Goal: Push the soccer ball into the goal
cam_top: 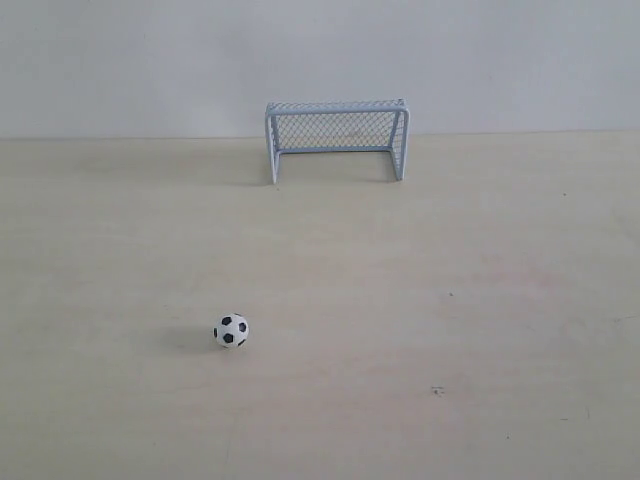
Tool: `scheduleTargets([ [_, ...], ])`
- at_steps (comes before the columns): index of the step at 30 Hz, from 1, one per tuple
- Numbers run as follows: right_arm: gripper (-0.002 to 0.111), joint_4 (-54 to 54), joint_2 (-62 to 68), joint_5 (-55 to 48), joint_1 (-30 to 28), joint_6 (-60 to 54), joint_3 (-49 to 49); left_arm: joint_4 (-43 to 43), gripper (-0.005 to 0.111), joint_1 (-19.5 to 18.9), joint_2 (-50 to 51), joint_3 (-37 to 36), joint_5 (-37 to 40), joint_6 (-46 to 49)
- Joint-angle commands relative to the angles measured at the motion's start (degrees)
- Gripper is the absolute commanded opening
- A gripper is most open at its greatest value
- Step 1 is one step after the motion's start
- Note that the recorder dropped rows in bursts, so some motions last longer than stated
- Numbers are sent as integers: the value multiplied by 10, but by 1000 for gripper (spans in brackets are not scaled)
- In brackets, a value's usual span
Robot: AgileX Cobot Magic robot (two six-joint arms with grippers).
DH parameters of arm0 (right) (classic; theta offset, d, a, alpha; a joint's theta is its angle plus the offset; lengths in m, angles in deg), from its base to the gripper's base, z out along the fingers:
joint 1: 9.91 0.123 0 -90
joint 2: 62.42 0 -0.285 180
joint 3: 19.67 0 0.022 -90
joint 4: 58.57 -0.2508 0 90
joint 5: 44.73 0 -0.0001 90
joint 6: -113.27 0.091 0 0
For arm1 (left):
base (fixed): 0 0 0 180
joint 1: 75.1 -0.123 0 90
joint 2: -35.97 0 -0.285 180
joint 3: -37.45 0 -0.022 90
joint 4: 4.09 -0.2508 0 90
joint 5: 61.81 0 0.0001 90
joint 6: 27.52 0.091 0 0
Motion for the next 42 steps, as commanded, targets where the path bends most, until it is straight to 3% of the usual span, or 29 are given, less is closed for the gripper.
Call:
scheduleTargets([
  [1,0,2,-3,2,-1,1,0,3,6,-1,-1,2,-2,-6],
  [28,0,-6,-3,15,-1,-4,0,3,6,-1,-1,2,-2,-6],
  [42,0,-72,-3,-53,-1,-4,224,3,6,-1,-1,2,-2,-6],
])
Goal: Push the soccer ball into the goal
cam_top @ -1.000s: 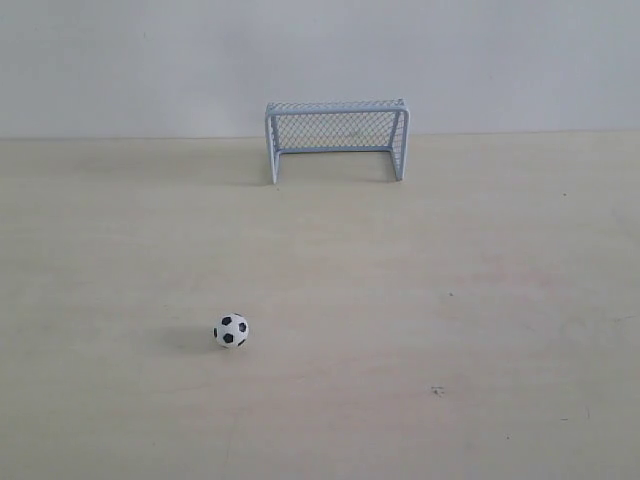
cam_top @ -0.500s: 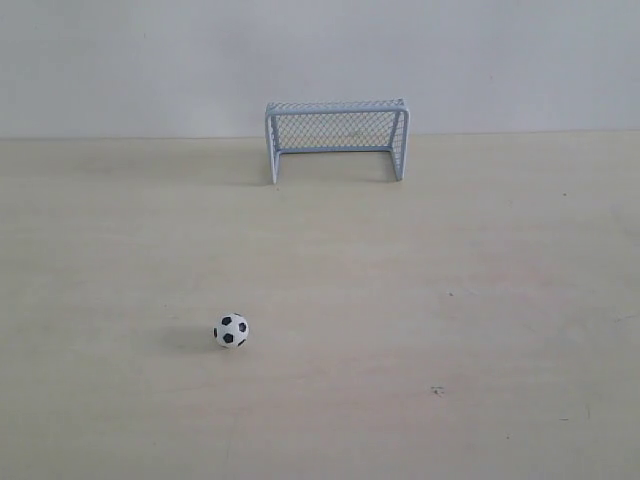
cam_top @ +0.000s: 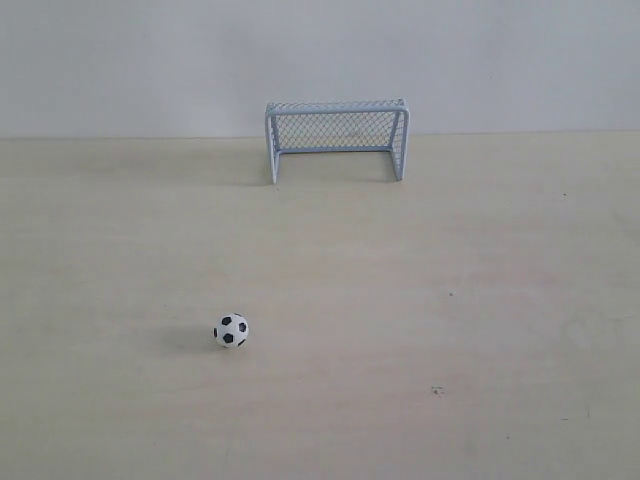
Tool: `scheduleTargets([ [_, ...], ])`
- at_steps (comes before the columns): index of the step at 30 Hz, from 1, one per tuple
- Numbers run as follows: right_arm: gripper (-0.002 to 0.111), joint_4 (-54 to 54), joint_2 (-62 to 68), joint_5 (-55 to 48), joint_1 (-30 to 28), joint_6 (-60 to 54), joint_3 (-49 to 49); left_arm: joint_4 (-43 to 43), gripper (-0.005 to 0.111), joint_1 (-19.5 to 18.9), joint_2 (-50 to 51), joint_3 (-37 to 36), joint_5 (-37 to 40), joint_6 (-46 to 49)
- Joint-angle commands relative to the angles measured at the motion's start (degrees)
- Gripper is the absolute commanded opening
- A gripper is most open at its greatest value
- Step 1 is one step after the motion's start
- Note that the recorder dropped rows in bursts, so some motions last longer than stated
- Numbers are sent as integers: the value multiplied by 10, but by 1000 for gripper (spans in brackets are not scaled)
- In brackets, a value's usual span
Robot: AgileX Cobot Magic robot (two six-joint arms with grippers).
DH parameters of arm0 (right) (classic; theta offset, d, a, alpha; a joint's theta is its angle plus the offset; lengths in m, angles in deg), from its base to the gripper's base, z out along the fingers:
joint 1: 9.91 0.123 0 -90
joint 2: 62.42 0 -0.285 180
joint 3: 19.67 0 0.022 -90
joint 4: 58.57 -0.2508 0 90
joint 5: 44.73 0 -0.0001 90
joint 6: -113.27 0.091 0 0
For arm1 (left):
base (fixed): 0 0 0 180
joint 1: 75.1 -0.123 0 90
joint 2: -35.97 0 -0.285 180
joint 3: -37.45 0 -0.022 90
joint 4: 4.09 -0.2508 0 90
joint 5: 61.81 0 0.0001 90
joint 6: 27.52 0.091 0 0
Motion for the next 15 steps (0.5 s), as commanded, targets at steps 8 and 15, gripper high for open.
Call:
scheduleTargets([
  [8,0,-65,-1,82,-1,7,48,3,6,-1,-1,2,-2,-6],
  [15,0,-234,40,93,0,-21,125,3,6,-1,-1,2,-2,-6],
])
